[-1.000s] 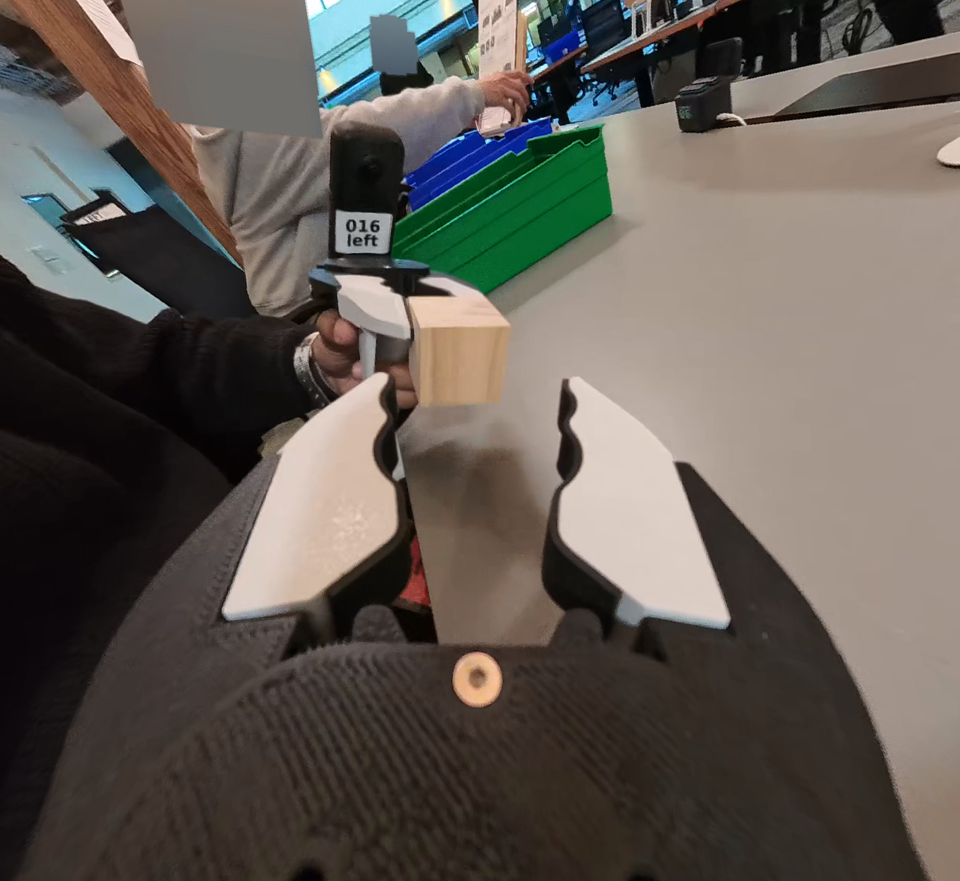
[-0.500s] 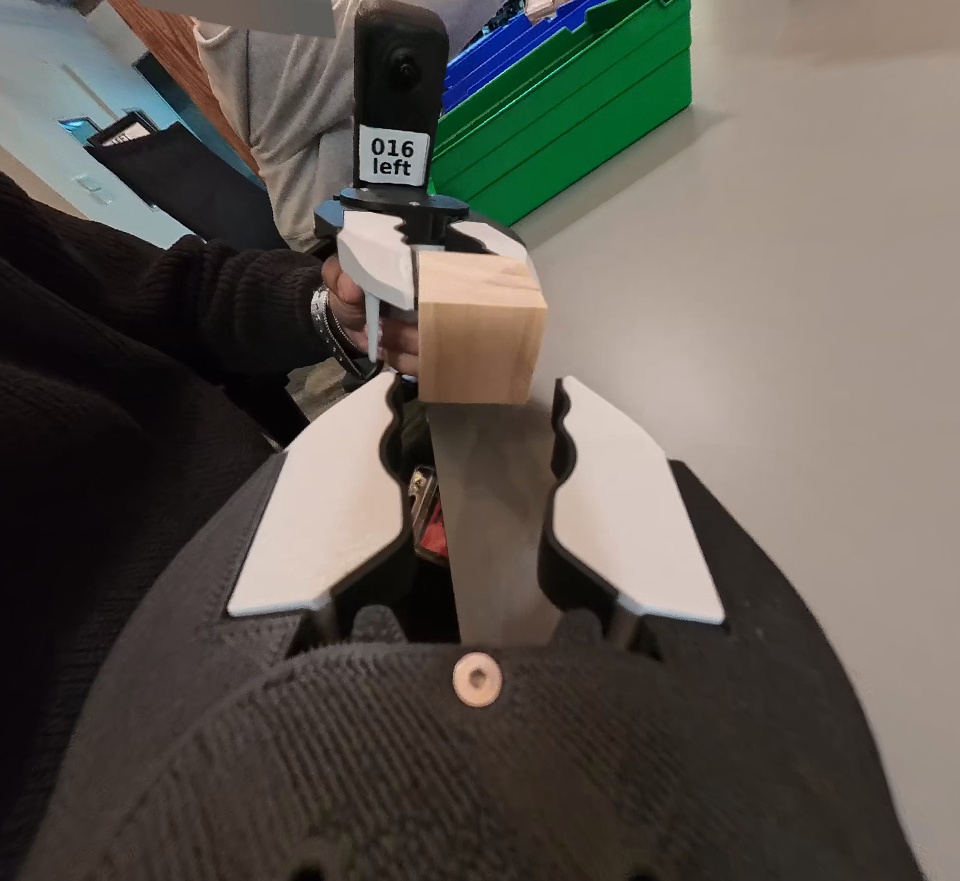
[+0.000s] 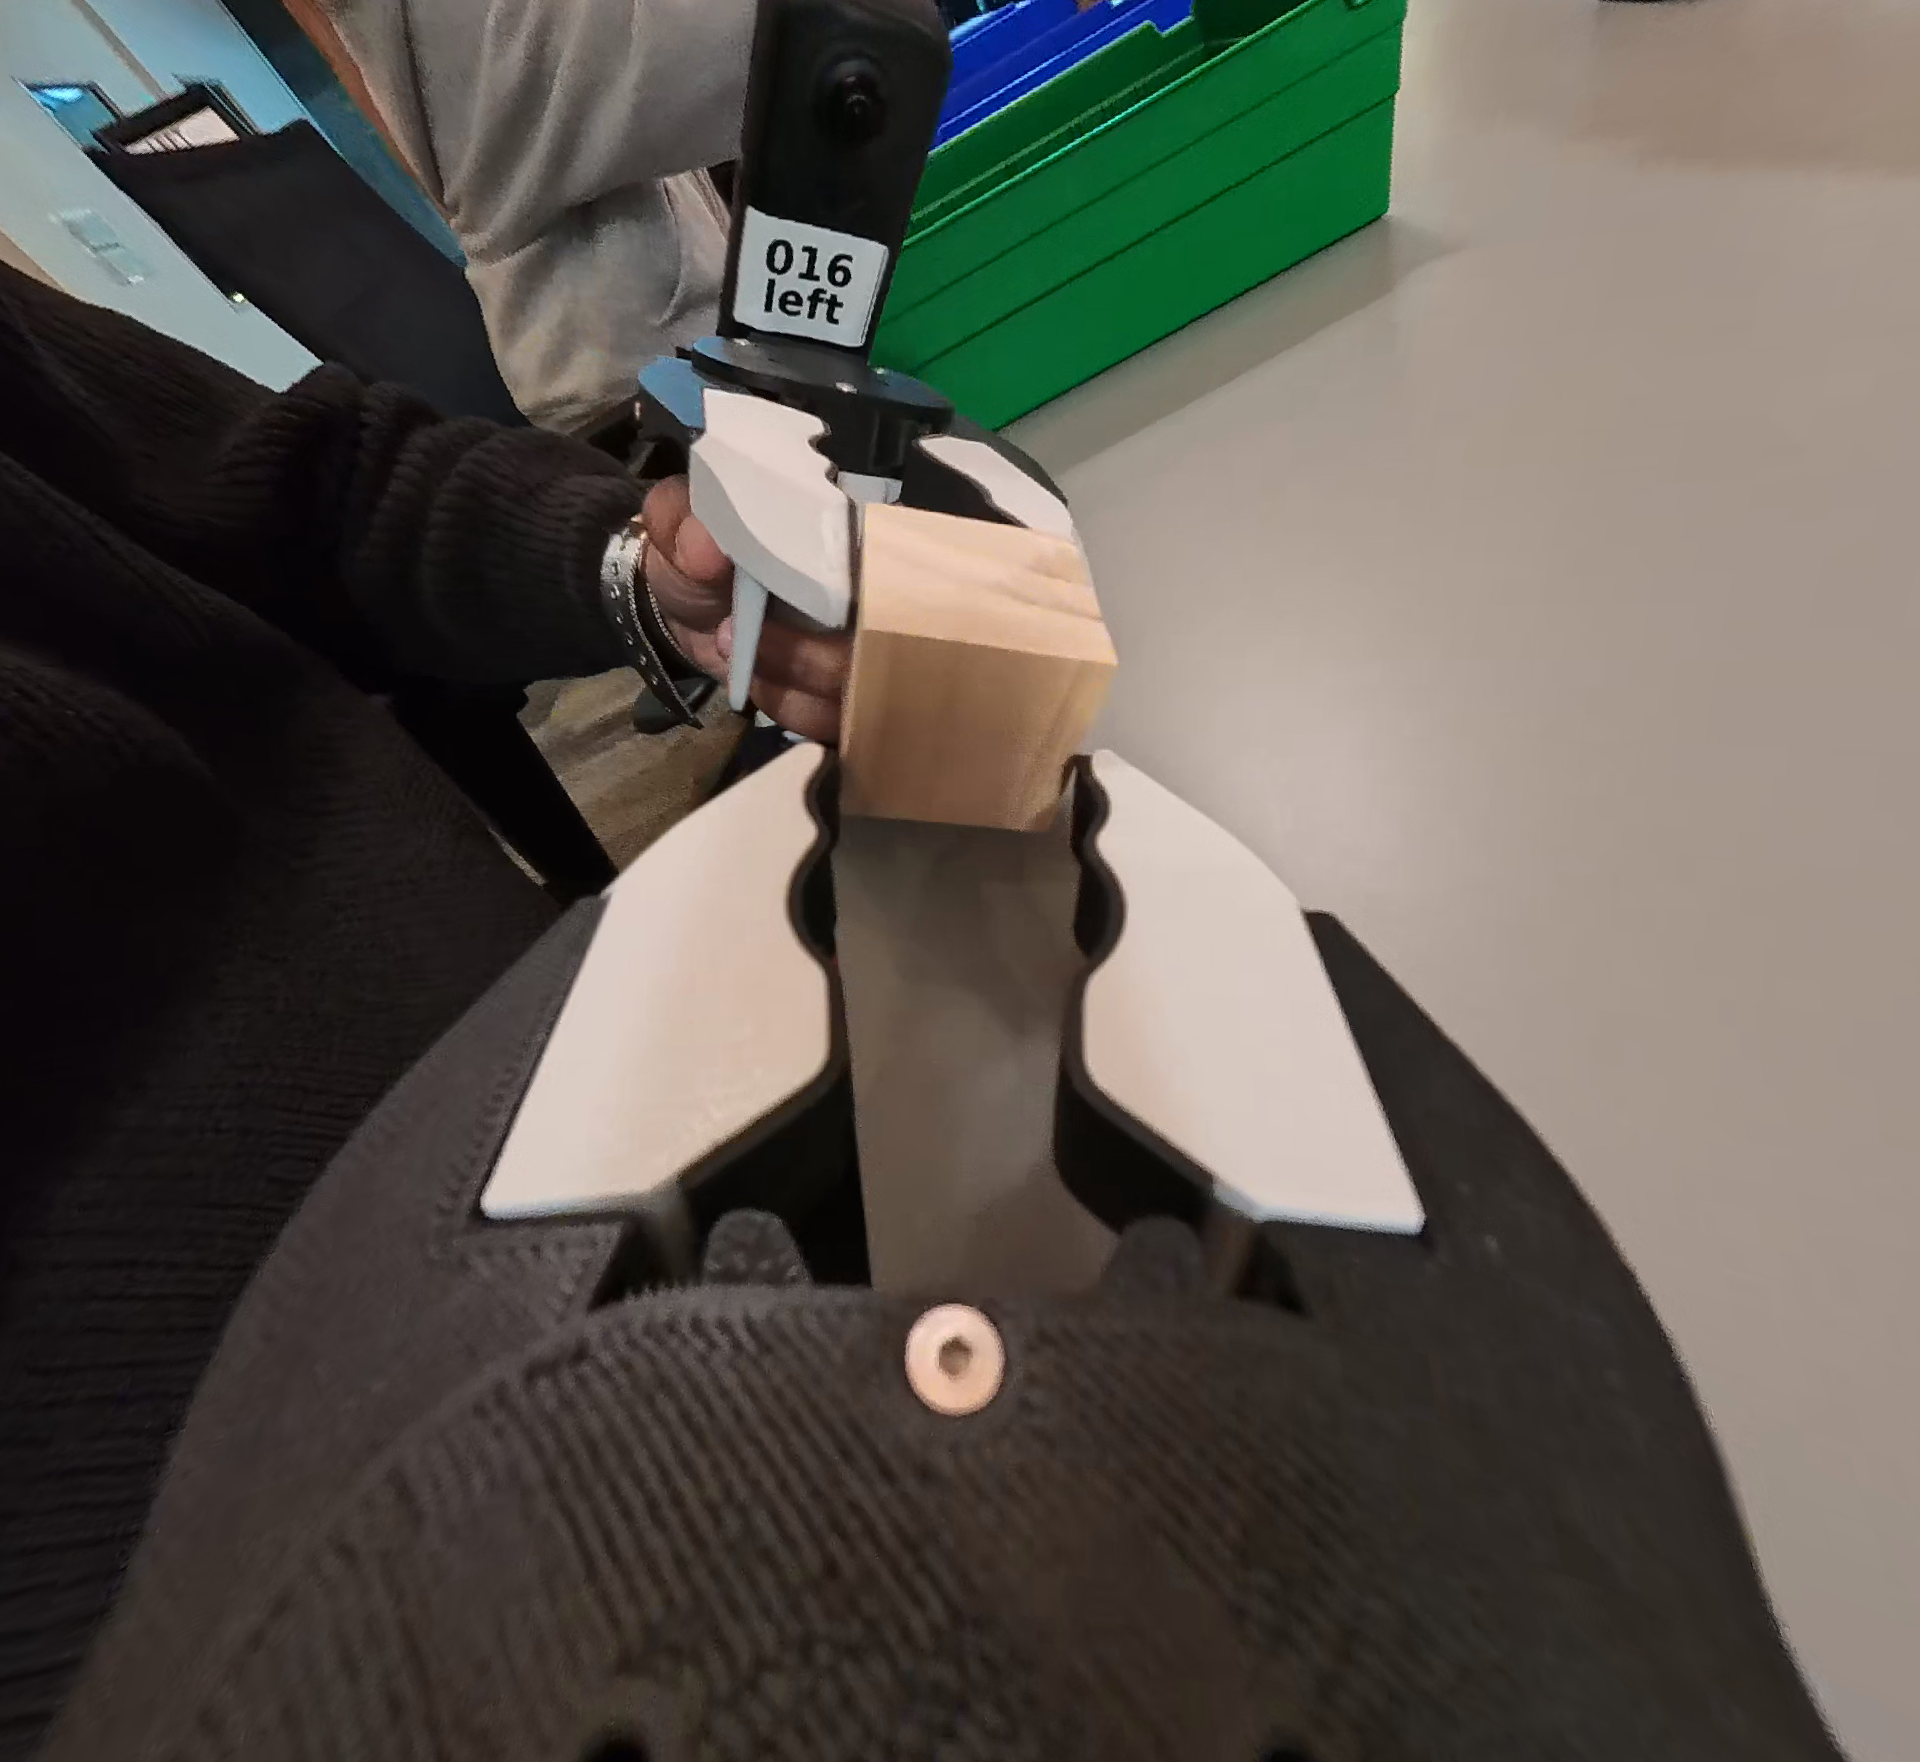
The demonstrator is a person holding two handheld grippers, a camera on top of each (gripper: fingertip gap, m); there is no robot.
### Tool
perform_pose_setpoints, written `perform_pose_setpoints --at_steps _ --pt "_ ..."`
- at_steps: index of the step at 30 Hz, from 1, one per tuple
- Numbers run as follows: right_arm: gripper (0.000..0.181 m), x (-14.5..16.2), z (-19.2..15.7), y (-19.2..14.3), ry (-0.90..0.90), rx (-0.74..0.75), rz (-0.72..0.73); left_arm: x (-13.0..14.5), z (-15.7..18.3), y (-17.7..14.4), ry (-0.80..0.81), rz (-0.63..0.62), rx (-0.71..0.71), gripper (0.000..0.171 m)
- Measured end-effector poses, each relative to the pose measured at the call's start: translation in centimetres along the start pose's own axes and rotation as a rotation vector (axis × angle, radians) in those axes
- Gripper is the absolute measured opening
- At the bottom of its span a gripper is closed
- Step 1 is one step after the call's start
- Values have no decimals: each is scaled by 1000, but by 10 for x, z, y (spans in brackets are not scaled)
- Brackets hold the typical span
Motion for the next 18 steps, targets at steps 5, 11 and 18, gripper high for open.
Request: perform_pose_setpoints --at_steps 5,11,18 --pt "43 -2 -1 -1 -2 -6 11 -1 1 0 12 14 0 45" --pt "48 -4 -2 -1 40 -39 52 -2 2 -1 12 28 4 45" --pt "46 -9 0 -3 95 -50 119 -3 2 -1 15 36 4 44"
Point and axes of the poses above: each gripper's, where its closed fingertips meet, y out along the fingers, x out of its underside, z = x × y across the jaws, the point moved 6 cm from there along -y, back along the fingers, and after that the axes turned 3 degrees about y, right-handed, at the moved point
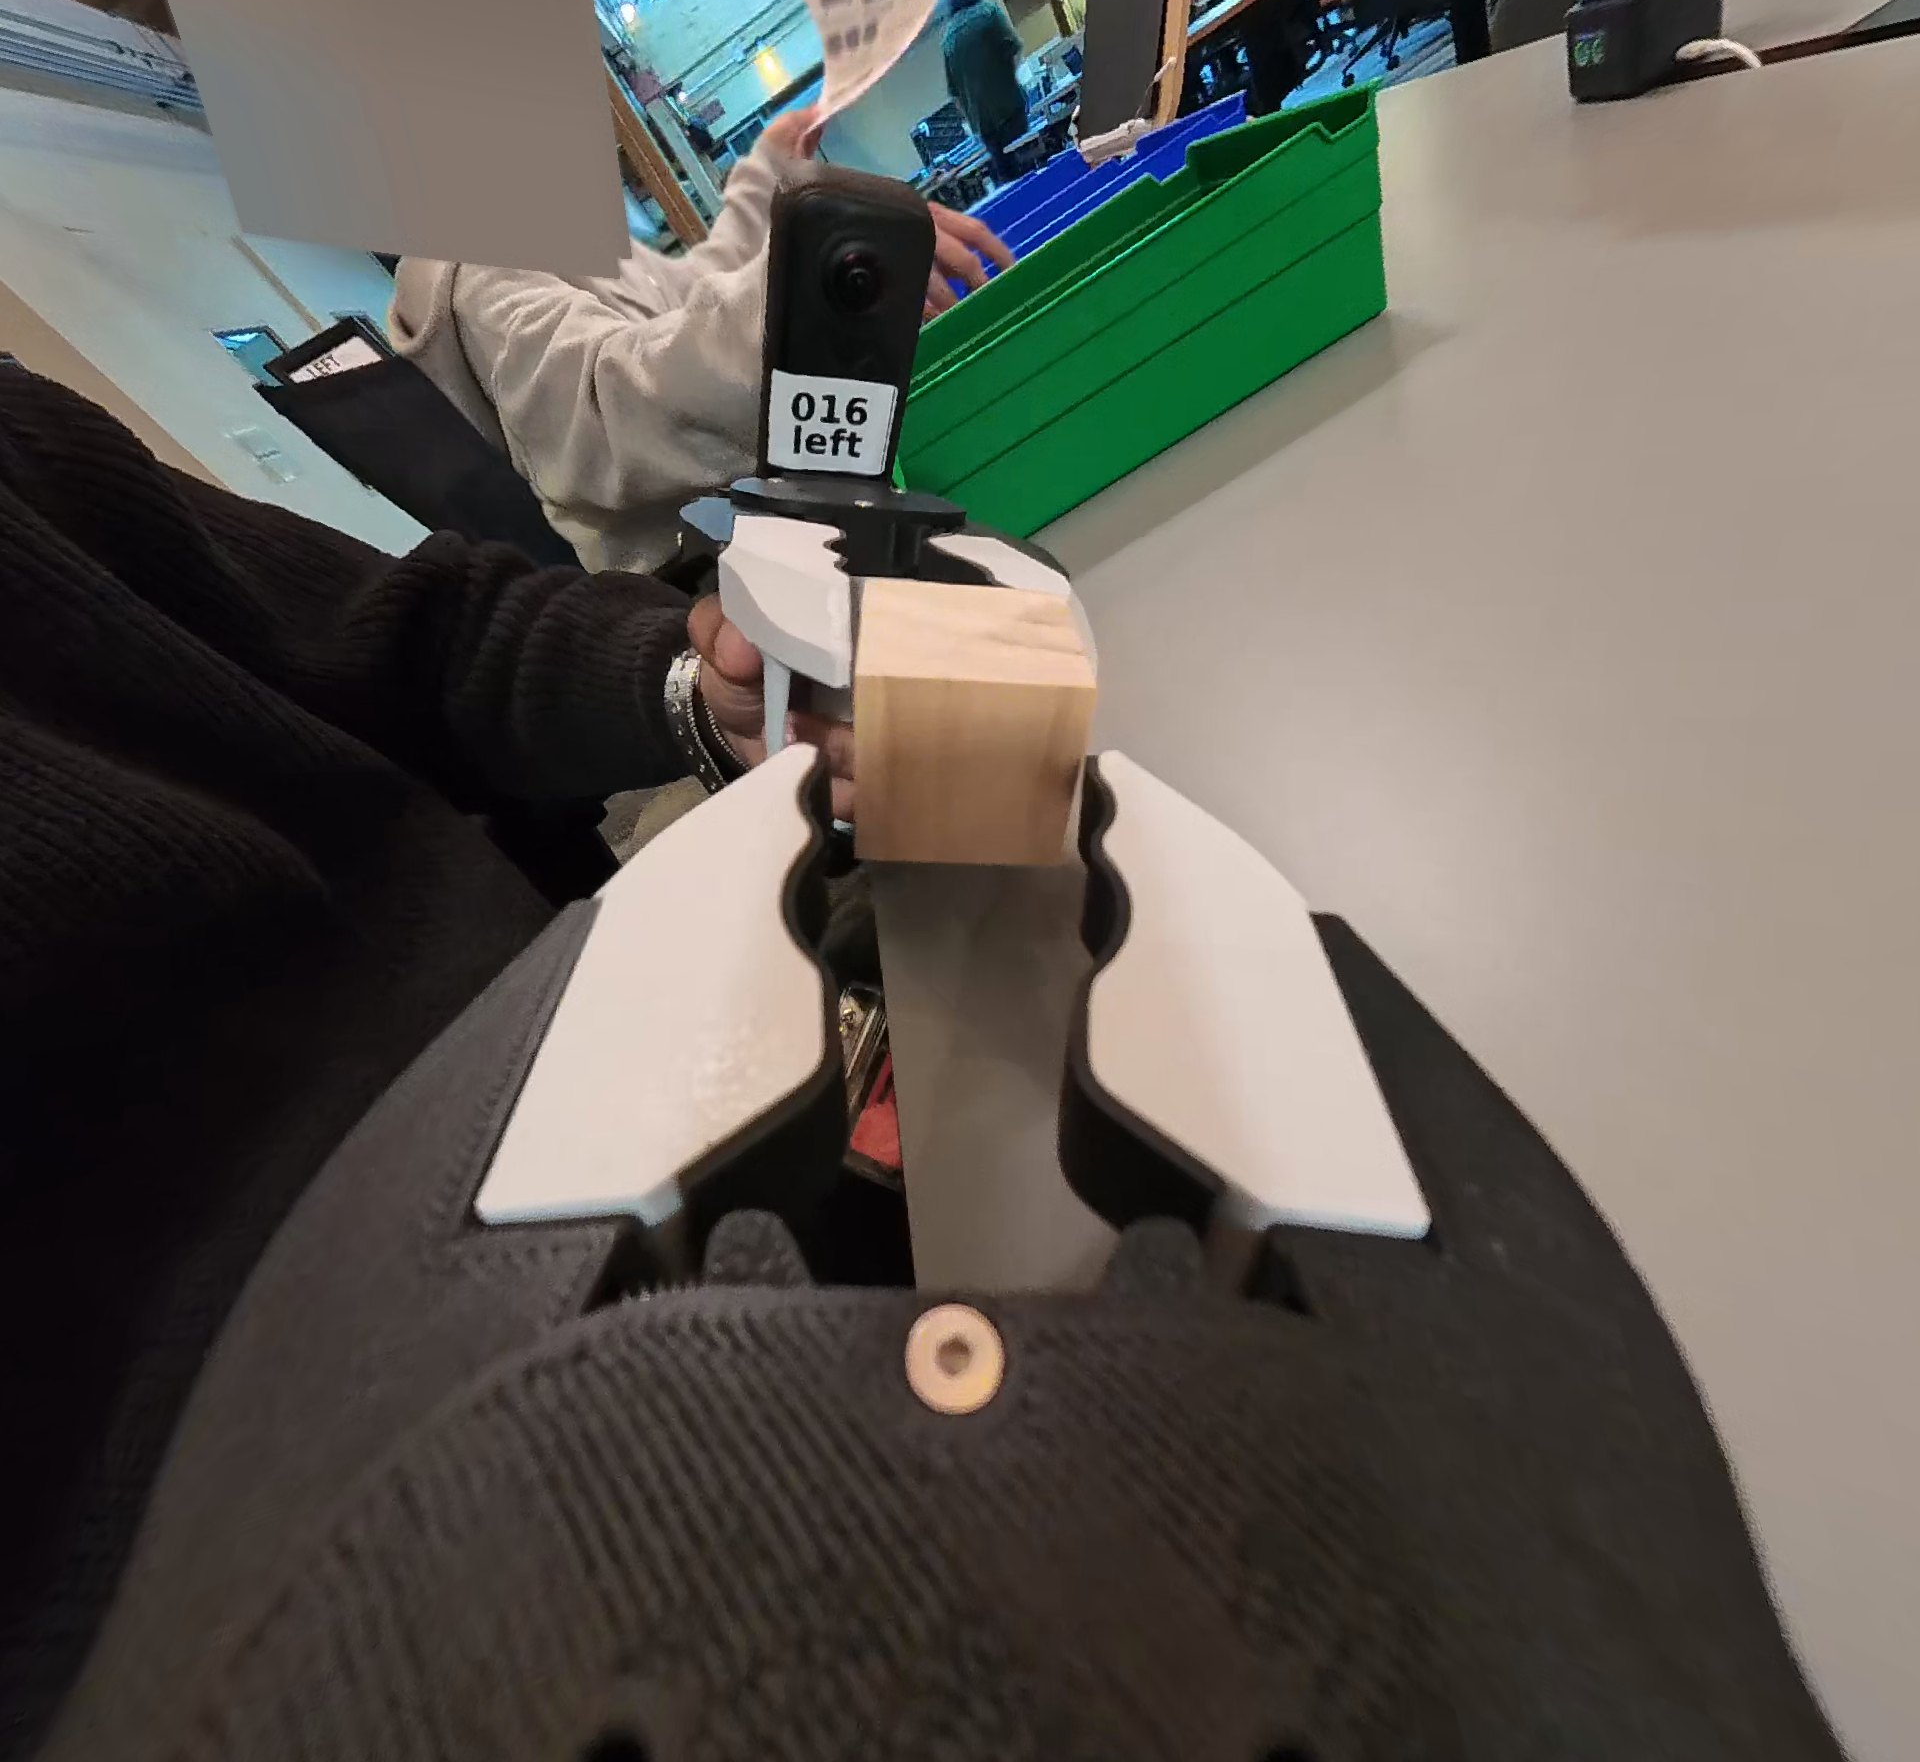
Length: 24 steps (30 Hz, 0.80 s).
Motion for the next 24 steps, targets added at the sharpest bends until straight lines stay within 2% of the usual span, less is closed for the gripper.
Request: perform_pose_setpoints --at_steps 13,19,22,24 --pt "42 0 0 -1 -30 9 -35 2 1 3 -10 0 21 45" --pt "41 0 0 -2 -76 35 -66 2 -2 4 -20 -4 -10 78" --pt "41 -5 2 -8 -95 48 -57 4 -2 5 -22 -16 -6 81" --pt "41 -21 3 -20 -150 70 -29 4 -3 5 -22 -20 -8 82"
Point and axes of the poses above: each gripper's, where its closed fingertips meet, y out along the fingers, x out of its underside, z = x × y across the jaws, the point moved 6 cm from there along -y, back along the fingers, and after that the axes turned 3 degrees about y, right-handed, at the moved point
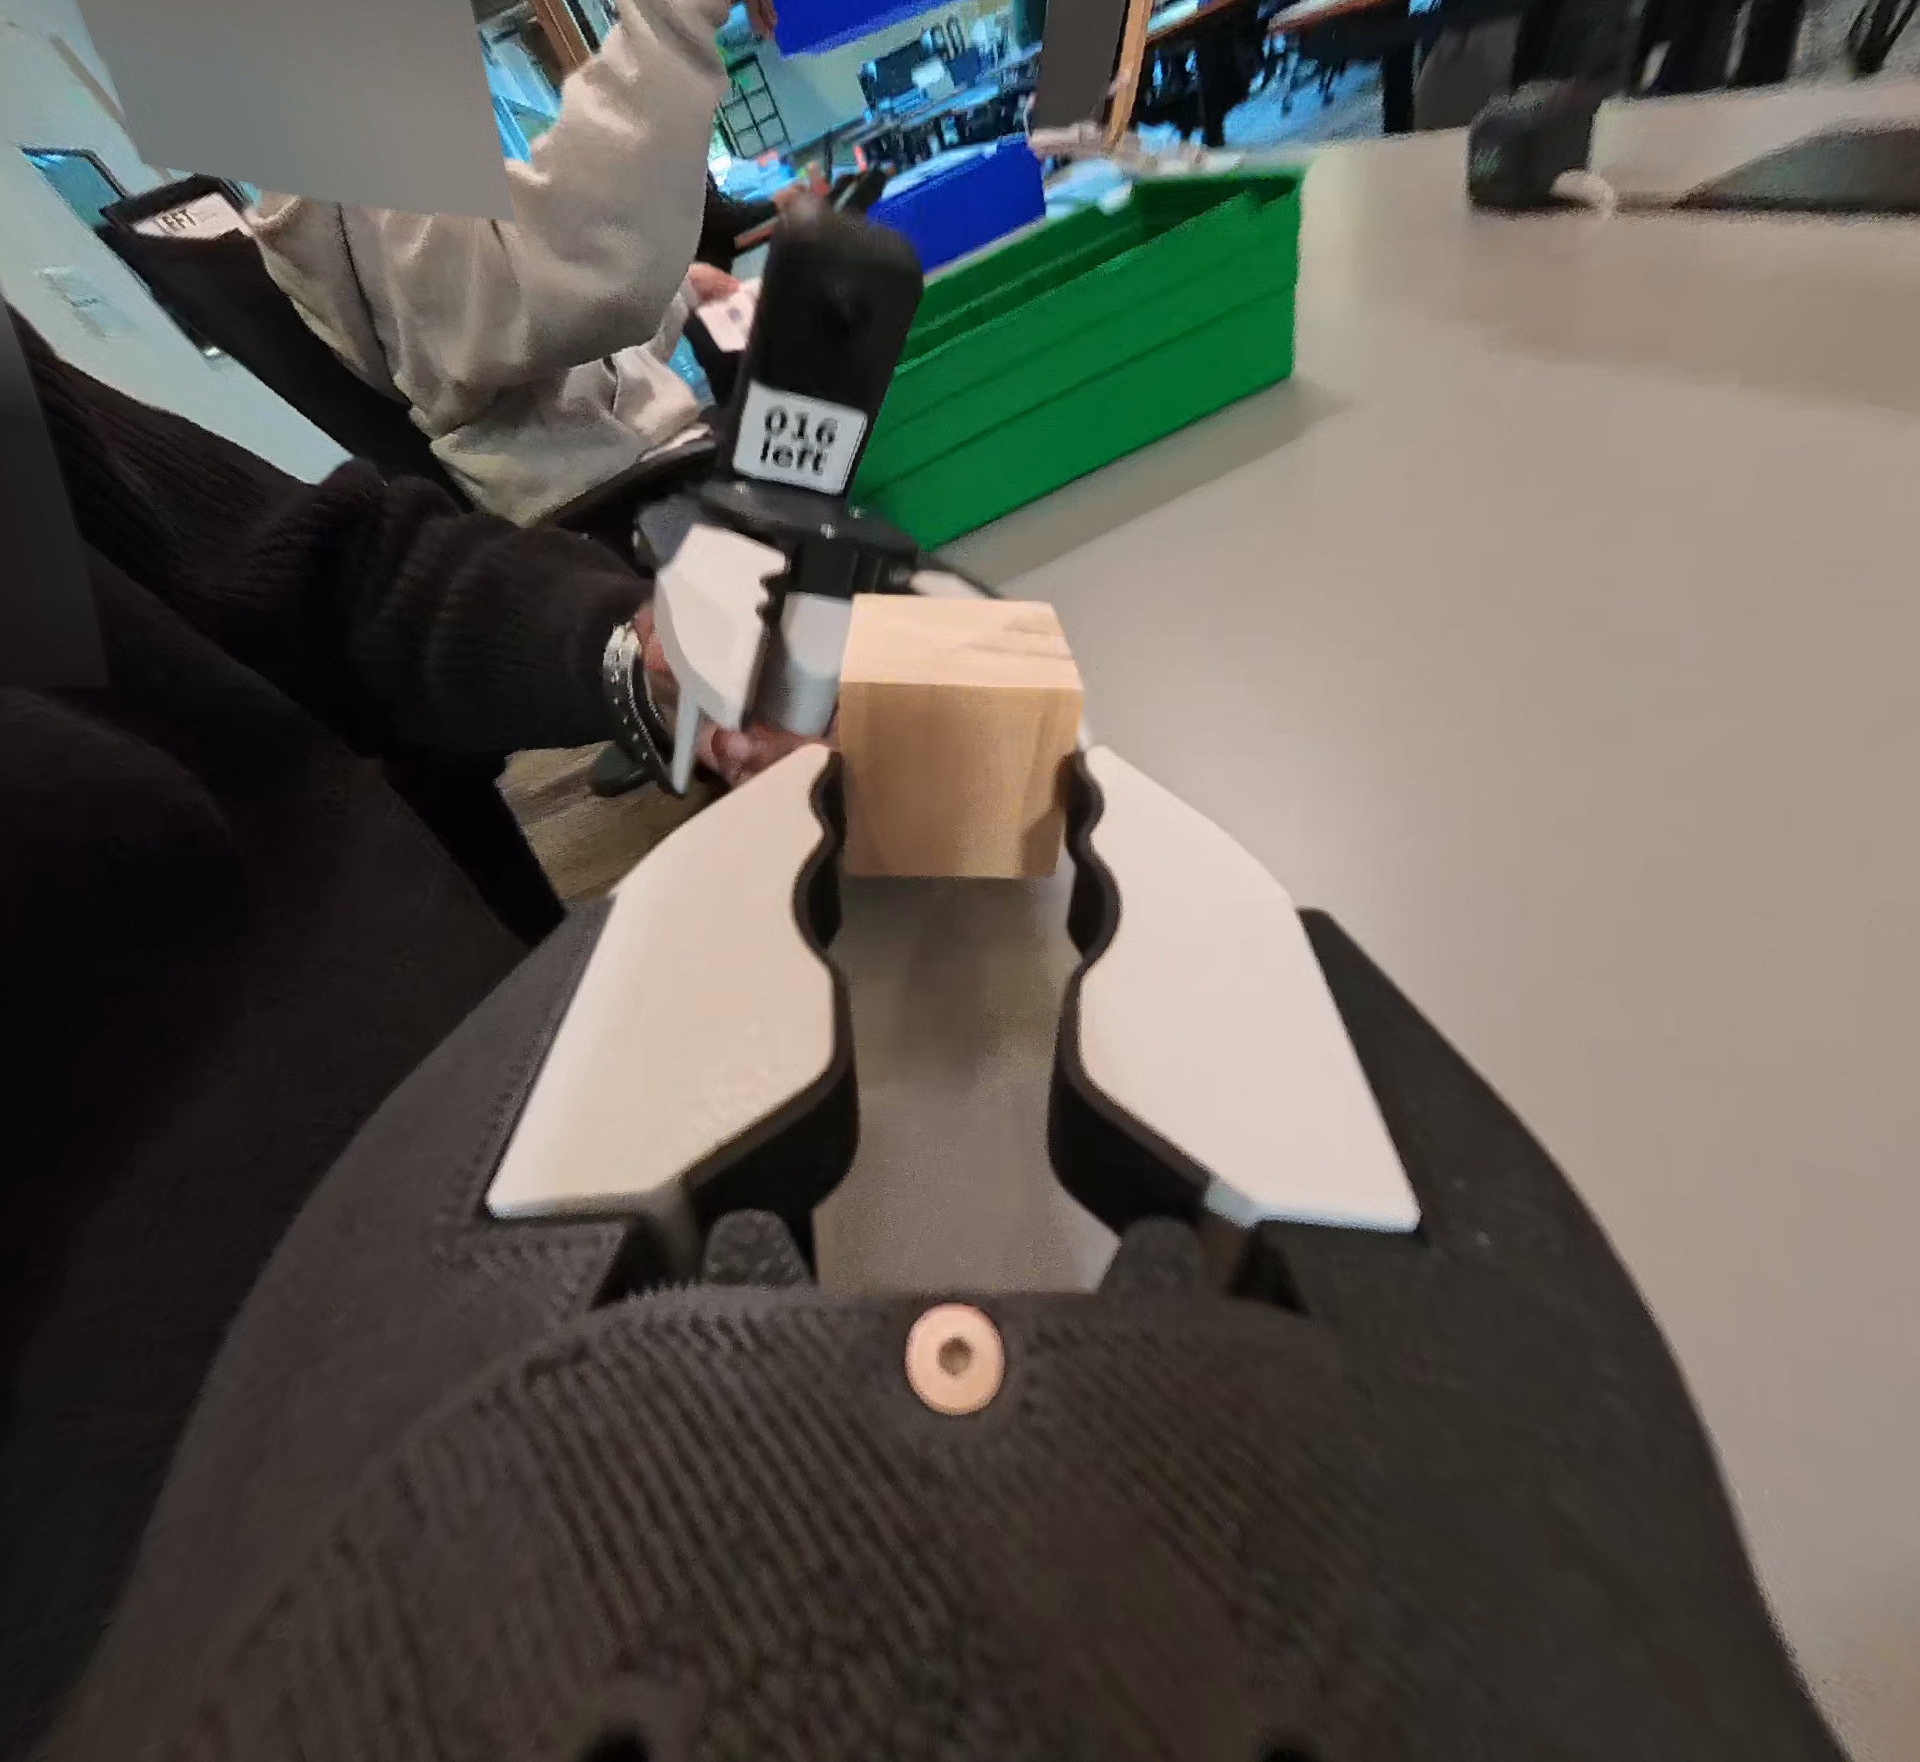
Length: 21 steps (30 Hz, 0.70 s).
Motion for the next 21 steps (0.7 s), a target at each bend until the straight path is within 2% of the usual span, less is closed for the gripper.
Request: perform_pose_setpoints --at_steps 3,5,8,11,14,17,21 --pt "42 -42 4 -41 -157 43 43 1 -3 -1 5 -9 -14 82" --pt "42 -70 14 -78 -339 158 -32 1 -4 -1 -2 -8 -15 81" --pt "42 -97 46 -139 -616 390 -314 1 -5 -1 -12 -13 -5 80" --pt "42 -106 84 -198 -806 542 -660 3 -5 1 -4 -31 -1 78" --pt "42 -104 118 -241 -798 590 -961 6 -7 5 17 -55 -14 77" --pt "42 -82 146 -266 -689 515 -1179 8 -10 8 50 -74 -52 77" --pt "42 -41 170 -274 -497 357 -1309 9 -14 10 -13 -72 -36 78"
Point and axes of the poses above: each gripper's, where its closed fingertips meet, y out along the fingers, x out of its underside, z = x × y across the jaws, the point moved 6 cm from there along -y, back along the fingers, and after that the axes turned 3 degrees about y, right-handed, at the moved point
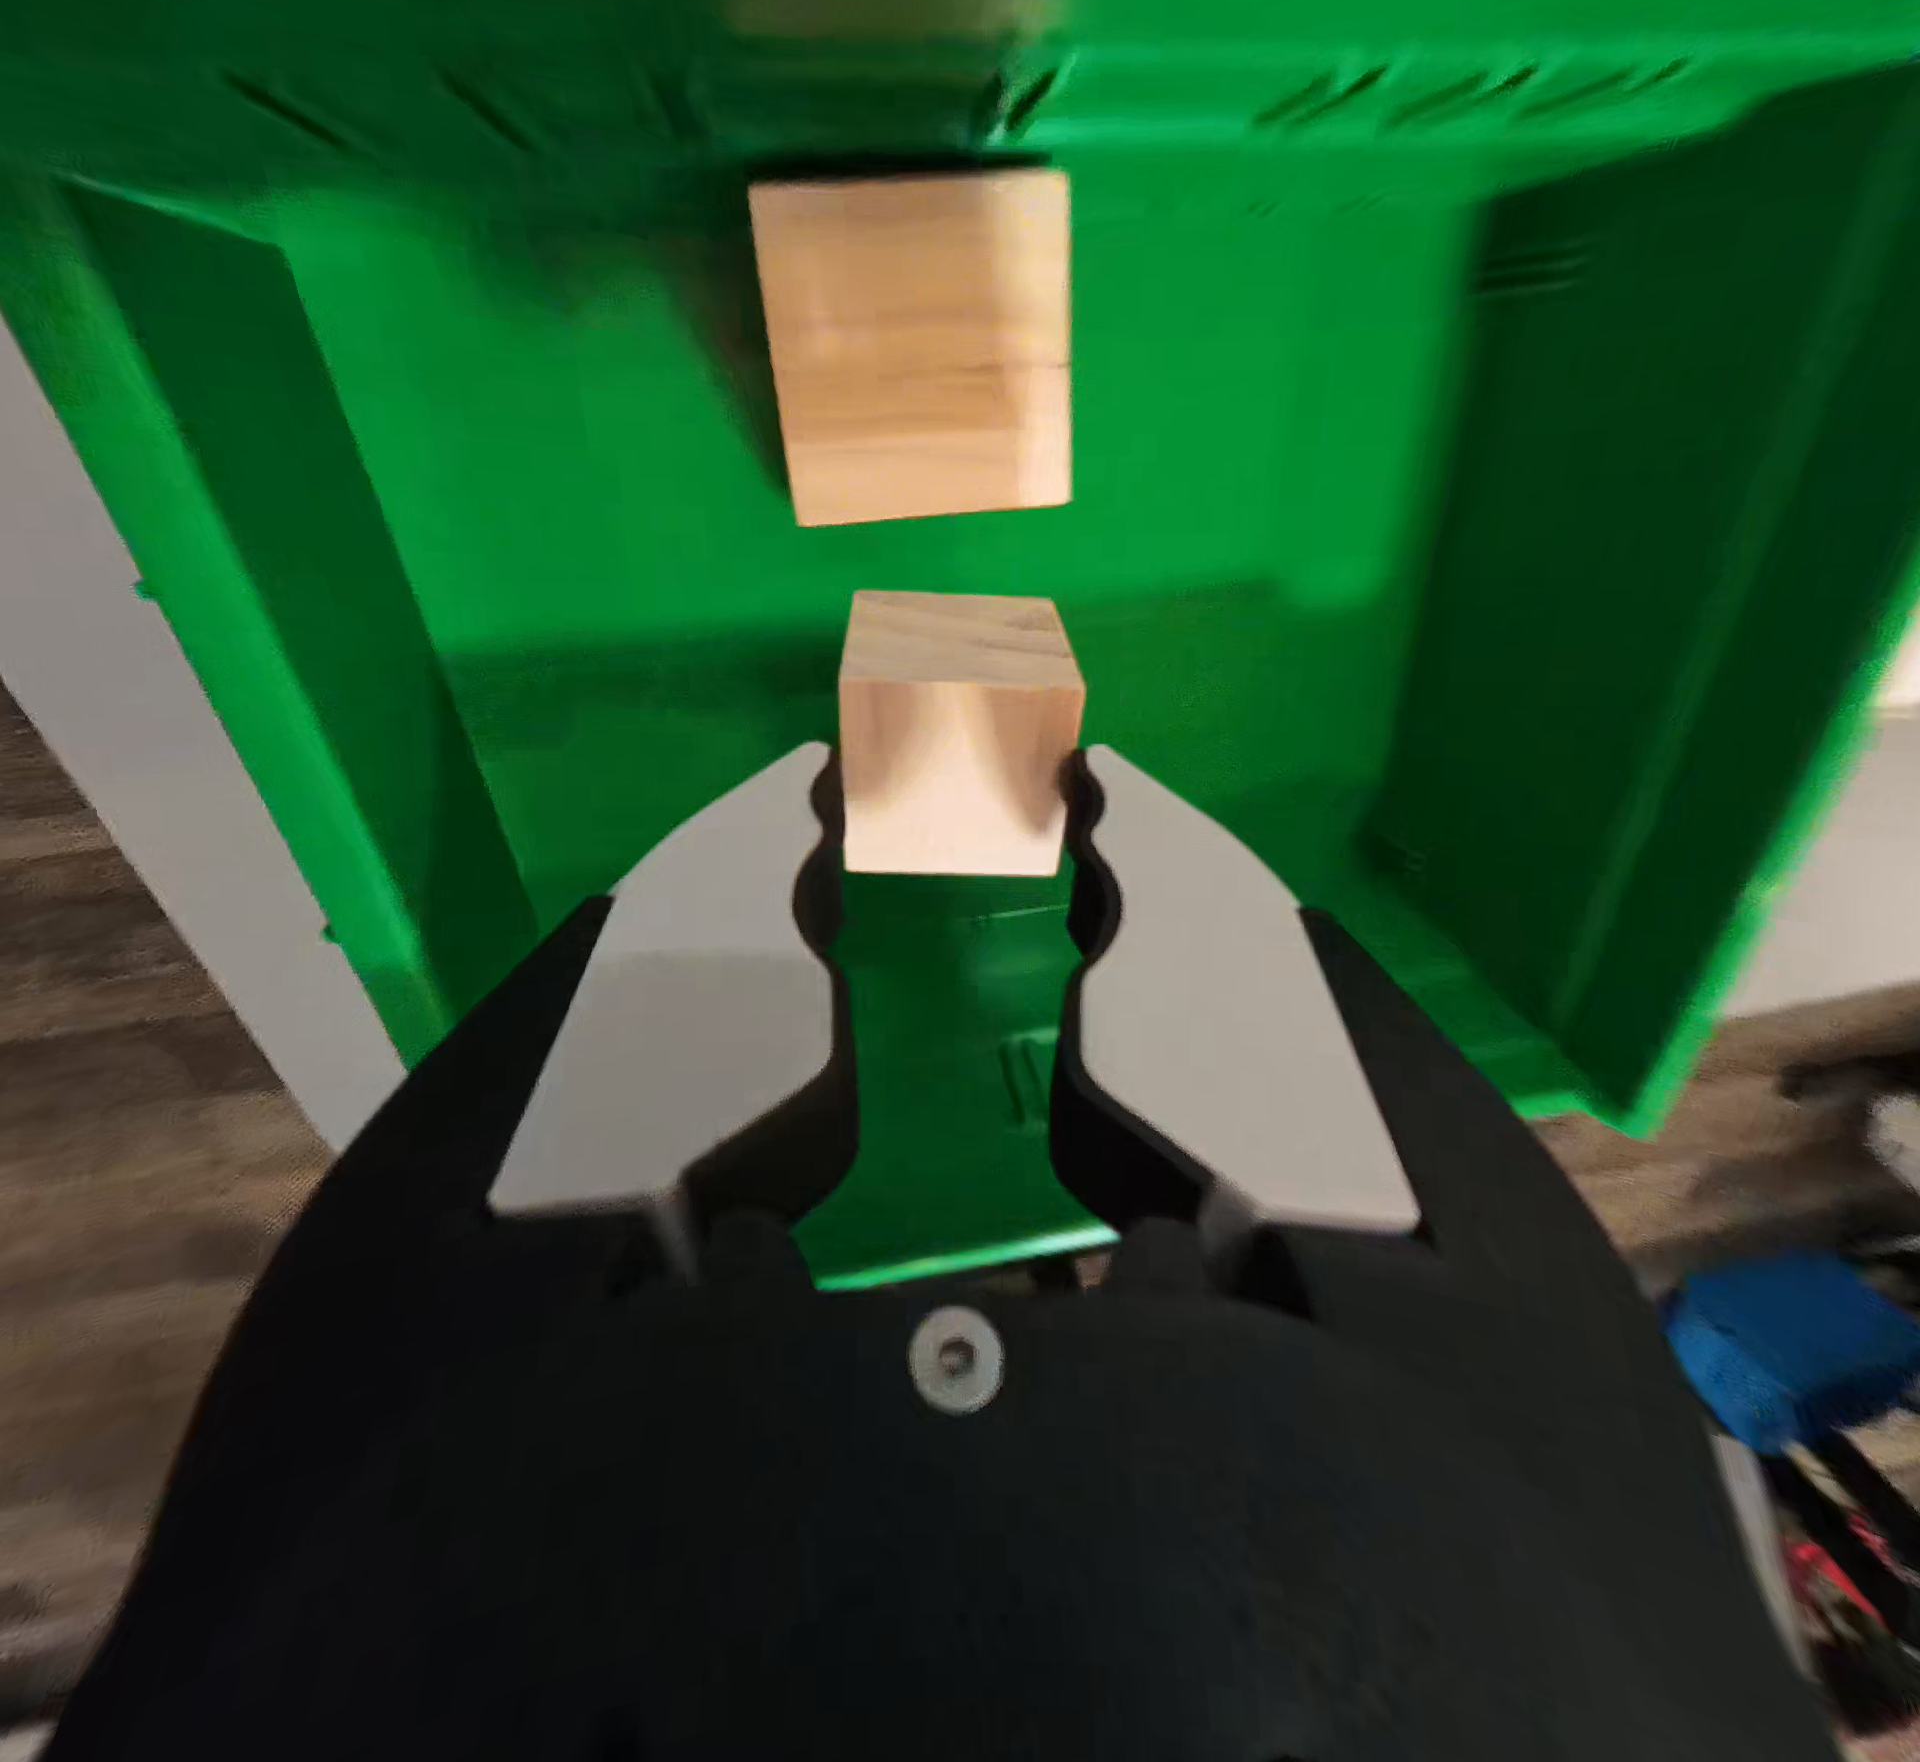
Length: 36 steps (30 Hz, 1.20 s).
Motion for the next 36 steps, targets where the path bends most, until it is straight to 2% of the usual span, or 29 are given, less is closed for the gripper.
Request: perform_pose_setpoints --at_steps 4,9,14,21,36 --pt "42 9 2 29 -22 -71 -72 -3 -7 -2 -108 55 9 76" --pt "42 10 2 39 -43 -90 -86 -4 -9 -2 -89 75 -26 75" --pt "42 6 0 43 -47 -105 -63 3 -12 3 -106 30 -23 75" --pt "42 0 1 44 -56 -102 -59 0 -15 -2 -116 60 -29 74" --pt "42 -6 -1 44 -66 -101 -86 2 -15 -2 -126 31 -5 73"
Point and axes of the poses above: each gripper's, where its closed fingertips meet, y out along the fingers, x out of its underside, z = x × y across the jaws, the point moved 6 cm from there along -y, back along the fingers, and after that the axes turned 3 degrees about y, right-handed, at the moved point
